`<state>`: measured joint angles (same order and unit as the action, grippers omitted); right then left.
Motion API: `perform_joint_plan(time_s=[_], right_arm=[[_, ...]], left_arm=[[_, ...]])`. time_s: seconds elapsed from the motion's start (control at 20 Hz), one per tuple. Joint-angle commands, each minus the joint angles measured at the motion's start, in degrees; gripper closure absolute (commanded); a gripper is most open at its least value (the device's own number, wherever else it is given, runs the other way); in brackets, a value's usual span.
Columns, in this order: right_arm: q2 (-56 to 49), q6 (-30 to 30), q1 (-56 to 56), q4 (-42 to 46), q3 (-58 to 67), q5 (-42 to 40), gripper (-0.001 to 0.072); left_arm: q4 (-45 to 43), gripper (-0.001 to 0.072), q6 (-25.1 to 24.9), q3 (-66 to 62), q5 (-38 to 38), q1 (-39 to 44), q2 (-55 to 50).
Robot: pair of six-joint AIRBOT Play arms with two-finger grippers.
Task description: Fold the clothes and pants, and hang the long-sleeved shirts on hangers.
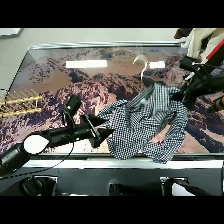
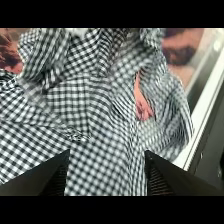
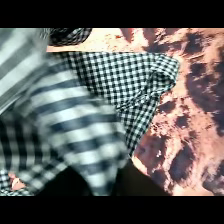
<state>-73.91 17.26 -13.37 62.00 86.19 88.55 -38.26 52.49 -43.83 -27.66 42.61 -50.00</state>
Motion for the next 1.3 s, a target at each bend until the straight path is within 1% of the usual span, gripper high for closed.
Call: perform_joint_plan(time_s=[0.0, 0.05, 0.1, 0.15, 0.3, 0.35, 0.45, 0.6, 0.85, 0.9, 0.95, 1.05, 1.1, 1.25], right_arm=[[6.2, 0.4, 0.0, 2.6, -2.9, 0.1, 0.0693], [7.9, 0.7, 0.0, 2.8, -4.1, 0.1, 0.0693], [9.6, 0.8, 0.0, 2.8, -5.2, 0.0, 0.0693], [11.4, 0.8, 0.0, 3.3, -6.3, -0.2, 0.0693], [15.4, 1.4, 0.0, 3.1, -7.0, -0.6, 0.0693], [16.3, 1.6, 0.0, 3.1, -7.0, -0.6, 0.0693], [17.1, 2.6, 0.0, 3.0, -7.0, -0.5, 0.0692], [17.1, 3.1, 0.0, 2.9, -7.0, -0.7, 0.0692], [17.1, 3.1, 0.0, 2.7, -7.0, -1.0, 0.0691], [17.1, 3.1, 0.0, 2.7, -7.0, -1.3, 0.0691], [17.1, 3.1, 0.0, 2.7, -7.0, -1.7, 0.0691], [17.1, 3.1, 0.0, 2.7, -7.0, -2.1, 0.0691], [17.1, 3.1, 0.0, 2.7, -7.0, -2.1, 0.0691], [17.1, 3.1, 0.0, 2.7, -7.0, -2.1, 0.0691]], left_arm=[[-0.1, 0.0154, 5.7, 0.0, 5.4, -0.1, 0.0], [-0.1, 0.0153, 7.0, 0.0, 5.7, -0.2, 0.0], [-0.1, 0.0153, 9.4, 0.0, 5.6, -0.6, 0.0], [-0.1, 0.0153, 13.0, 0.0, 5.7, -1.2, 0.0], [-0.3, 0.0153, 26.8, 0.0, 5.2, -5.1, -0.1], [-0.8, 0.0153, 28.6, 0.0, 4.3, -6.3, -0.7], [-0.9, 0.0153, 28.7, -0.1, 3.6, -6.8, -3.5], [-0.7, 0.0153, 34.9, -2.0, 2.7, -5.0, -11.9], [-0.7, 0.0154, 35.4, -12.0, 2.9, -0.1, -25.6], [-0.7, 0.0154, 35.6, -13.7, 3.5, 0.8, -27.6], [-0.7, 0.0154, 36.9, -15.0, 4.2, 1.6, -29.4], [-0.7, 0.0154, 41.3, -16.1, 6.5, 2.8, -31.9], [-0.7, 0.0155, 42.6, -16.1, 7.9, 3.2, -32.5], [-0.6, 0.0181, 43.2, -16.2, 11.6, 4.3, -32.9]])
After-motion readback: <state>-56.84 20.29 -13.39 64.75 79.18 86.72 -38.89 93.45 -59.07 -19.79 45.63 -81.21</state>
